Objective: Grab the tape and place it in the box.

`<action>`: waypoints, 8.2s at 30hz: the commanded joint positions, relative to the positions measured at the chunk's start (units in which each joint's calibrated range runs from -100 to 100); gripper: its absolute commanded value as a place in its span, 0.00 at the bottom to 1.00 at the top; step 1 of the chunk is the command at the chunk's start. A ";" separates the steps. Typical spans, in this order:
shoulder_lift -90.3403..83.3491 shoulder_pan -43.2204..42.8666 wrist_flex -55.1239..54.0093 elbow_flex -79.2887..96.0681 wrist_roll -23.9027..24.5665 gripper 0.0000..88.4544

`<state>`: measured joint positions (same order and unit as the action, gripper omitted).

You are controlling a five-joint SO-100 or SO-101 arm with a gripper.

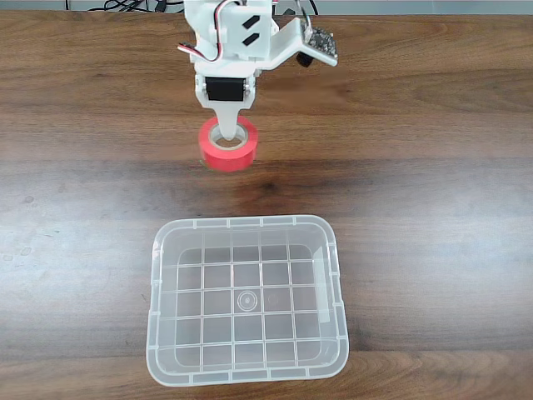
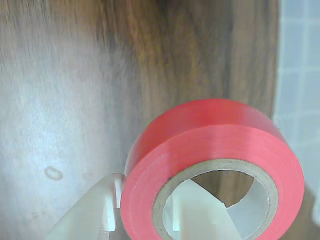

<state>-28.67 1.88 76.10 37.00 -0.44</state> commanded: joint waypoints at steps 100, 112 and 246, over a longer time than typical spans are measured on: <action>22.24 -9.19 23.90 -71.74 2.66 0.02; -16.54 -9.85 17.48 -18.56 0.81 0.02; -70.28 -5.46 -8.46 59.76 1.60 0.02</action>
<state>-98.07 -3.98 68.39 97.56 0.97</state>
